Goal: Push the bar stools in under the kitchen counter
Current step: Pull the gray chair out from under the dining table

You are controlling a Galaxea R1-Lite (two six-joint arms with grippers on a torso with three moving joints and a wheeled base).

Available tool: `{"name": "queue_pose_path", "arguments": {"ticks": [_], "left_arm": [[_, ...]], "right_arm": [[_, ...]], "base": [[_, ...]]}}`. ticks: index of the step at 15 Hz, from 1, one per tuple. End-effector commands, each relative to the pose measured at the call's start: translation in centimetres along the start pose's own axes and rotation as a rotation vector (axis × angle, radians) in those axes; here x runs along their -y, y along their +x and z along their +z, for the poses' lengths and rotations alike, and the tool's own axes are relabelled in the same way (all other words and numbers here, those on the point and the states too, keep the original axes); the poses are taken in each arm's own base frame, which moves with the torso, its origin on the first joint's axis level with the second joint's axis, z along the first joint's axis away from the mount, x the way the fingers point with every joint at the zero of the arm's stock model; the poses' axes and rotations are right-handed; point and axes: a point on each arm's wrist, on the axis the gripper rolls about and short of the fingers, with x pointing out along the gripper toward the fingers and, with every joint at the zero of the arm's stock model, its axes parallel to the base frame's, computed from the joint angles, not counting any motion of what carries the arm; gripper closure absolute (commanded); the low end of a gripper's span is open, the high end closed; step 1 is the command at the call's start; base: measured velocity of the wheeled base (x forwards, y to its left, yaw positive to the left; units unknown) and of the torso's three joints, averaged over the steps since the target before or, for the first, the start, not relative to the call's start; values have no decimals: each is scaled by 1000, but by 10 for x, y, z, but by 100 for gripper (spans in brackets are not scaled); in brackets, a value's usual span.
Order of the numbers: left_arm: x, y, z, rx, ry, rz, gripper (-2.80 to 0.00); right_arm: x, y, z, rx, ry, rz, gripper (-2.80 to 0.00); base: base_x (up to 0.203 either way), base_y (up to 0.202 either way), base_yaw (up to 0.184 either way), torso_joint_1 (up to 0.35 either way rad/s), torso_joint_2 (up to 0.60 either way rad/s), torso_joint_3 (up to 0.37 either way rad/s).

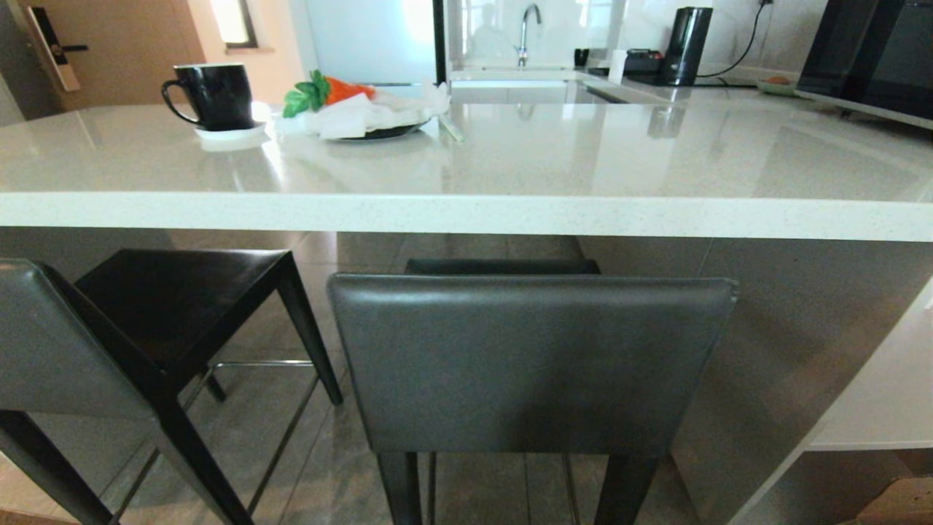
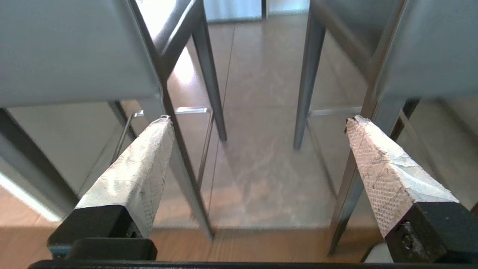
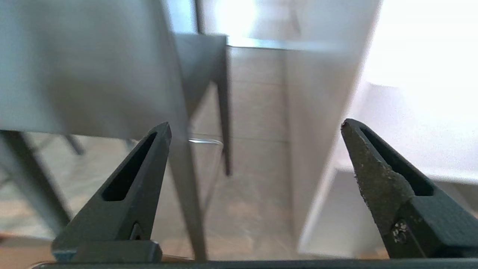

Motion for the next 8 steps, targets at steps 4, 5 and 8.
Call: {"name": "queue_pose_path", "arguments": {"ticks": [4, 5, 8], "left_arm": [[-1, -6, 24, 37, -35, -45, -280], [-2, -5, 41, 34, -67, -67, -280], [-5, 12, 89, -10, -142, -281, -280]], "right_arm": [[3, 19, 38, -49, 54, 72, -280], [3, 20, 36, -55, 51, 74, -280], [3, 23, 45, -58, 90, 172, -280]], "base": [[0, 0, 0, 0, 0, 0], [0, 0, 0, 0, 0, 0], [0, 0, 0, 0, 0, 0]]}}
